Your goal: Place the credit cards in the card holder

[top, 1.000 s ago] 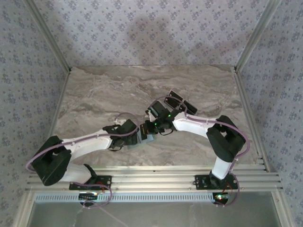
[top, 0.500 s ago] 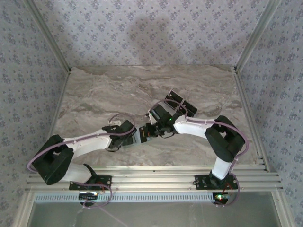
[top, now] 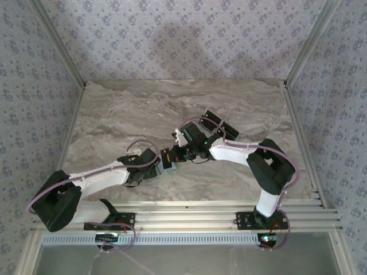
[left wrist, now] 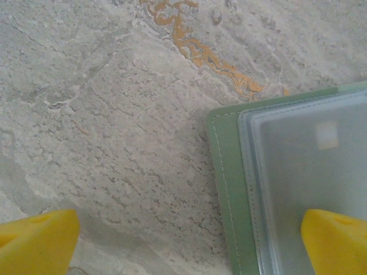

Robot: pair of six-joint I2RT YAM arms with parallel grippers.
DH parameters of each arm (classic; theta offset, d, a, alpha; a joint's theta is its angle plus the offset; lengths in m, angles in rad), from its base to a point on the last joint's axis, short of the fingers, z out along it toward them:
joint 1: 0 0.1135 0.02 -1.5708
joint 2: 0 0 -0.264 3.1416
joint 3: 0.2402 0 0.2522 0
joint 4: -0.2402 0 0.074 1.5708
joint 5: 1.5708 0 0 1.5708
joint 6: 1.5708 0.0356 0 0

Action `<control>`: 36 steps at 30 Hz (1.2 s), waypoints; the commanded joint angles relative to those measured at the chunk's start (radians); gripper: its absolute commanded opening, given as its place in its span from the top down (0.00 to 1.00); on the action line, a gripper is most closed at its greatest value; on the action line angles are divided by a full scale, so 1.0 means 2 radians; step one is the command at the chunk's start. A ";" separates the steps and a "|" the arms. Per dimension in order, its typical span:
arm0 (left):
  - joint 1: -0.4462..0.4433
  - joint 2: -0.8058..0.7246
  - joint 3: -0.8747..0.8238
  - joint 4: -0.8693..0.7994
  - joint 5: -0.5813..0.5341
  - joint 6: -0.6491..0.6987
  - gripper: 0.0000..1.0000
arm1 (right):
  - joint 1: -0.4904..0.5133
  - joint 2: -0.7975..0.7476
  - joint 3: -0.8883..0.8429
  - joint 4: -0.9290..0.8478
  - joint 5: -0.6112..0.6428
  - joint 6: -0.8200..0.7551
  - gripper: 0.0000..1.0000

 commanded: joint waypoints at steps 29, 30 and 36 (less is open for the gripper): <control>0.077 -0.018 0.041 -0.019 0.023 0.048 0.00 | -0.018 -0.007 -0.078 -0.003 0.101 0.066 1.00; 0.077 -0.023 0.036 -0.022 0.023 0.041 0.00 | -0.018 -0.005 -0.077 -0.003 0.101 0.067 1.00; 0.078 -0.039 0.003 -0.019 0.029 0.016 0.00 | -0.015 0.001 -0.077 -0.002 0.101 0.068 1.00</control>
